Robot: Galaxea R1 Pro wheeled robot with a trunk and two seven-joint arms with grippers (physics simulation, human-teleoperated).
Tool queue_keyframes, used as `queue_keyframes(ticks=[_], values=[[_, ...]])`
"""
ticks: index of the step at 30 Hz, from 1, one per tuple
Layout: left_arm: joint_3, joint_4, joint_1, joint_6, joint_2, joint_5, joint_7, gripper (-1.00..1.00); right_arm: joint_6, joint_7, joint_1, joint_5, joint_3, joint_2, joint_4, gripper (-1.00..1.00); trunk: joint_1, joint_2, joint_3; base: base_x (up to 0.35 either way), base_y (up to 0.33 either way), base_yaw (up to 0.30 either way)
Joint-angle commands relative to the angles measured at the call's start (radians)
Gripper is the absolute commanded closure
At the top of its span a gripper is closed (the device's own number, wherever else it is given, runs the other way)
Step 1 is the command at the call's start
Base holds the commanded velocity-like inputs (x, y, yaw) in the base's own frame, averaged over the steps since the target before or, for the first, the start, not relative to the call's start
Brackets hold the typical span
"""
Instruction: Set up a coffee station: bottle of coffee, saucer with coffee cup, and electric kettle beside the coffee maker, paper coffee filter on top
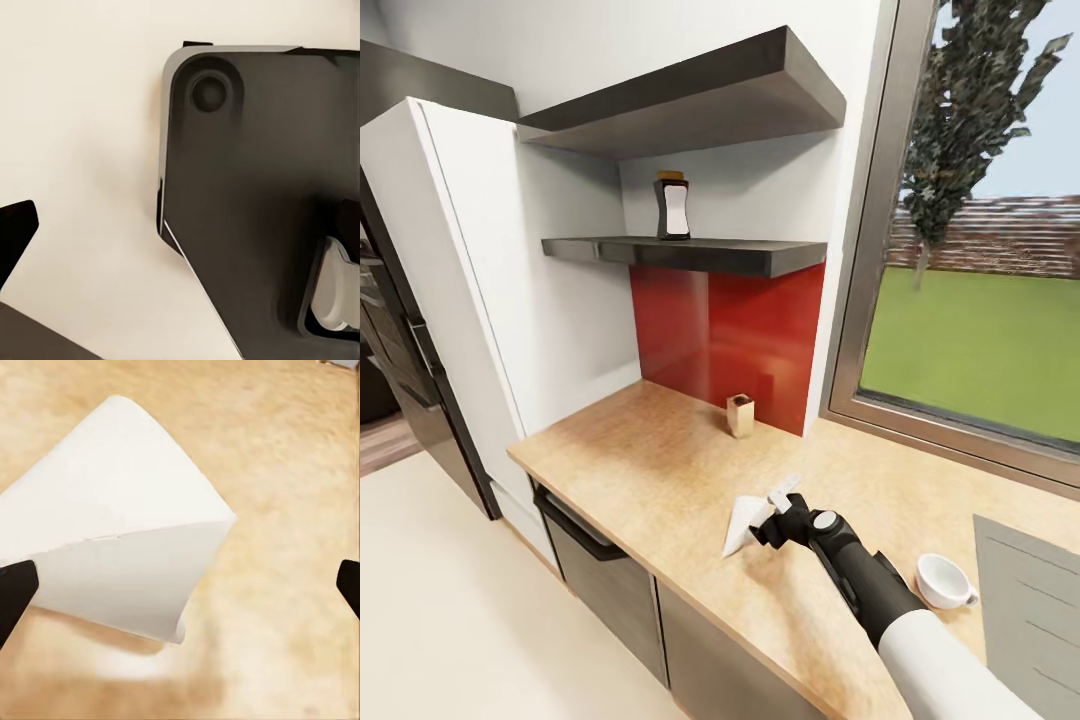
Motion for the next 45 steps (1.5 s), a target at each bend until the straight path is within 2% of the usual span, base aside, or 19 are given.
queue_keyframes(ticks=[1,4,9,21,28,39,45], values=[[0.0,0.0,0.0,-0.002,0.0,0.006,0.001,-1.0,-0.003,0.008,-0.001,0.017,-0.001,-0.001,-0.001,-1.0,0.001,-0.002,-0.002,0.014,0.0,0.0],[0.0,0.0,0.0,-0.002,0.0,0.006,0.001,-1.0,-0.048,0.037,-0.001,0.041,-0.002,-0.011,0.011,-1.0,0.001,-0.002,-0.002,0.007,0.0,0.0],[0.0,0.0,0.0,-0.002,0.0,0.006,0.001,-1.0,-0.089,0.085,-0.001,0.051,-0.007,-0.027,0.032,-1.0,0.001,-0.002,-0.002,0.002,0.0,0.0],[0.0,0.0,0.0,-0.001,0.0,0.006,0.001,-1.0,-0.122,0.104,-0.001,0.054,-0.007,-0.046,0.039,-1.0,0.001,-0.002,-0.002,0.0,0.0,0.0],[0.0,0.0,0.0,0.0,0.0,0.005,0.001,-1.0,-0.129,0.132,-0.001,0.055,-0.007,-0.048,0.04,-1.0,0.001,-0.002,-0.002,0.131,0.0,0.0],[0.0,0.002,0.0,0.001,-0.002,0.005,0.001,-1.0,-0.131,0.142,-0.001,0.053,-0.001,-0.048,0.041,-1.0,0.001,-0.002,-0.002,0.048,0.0,0.0],[0.0,0.002,0.0,0.002,-0.002,0.005,0.001,-1.0,-0.152,0.183,-0.001,0.055,-0.002,-0.048,0.042,-1.0,0.001,-0.002,-0.002,0.001,0.0,0.0]])
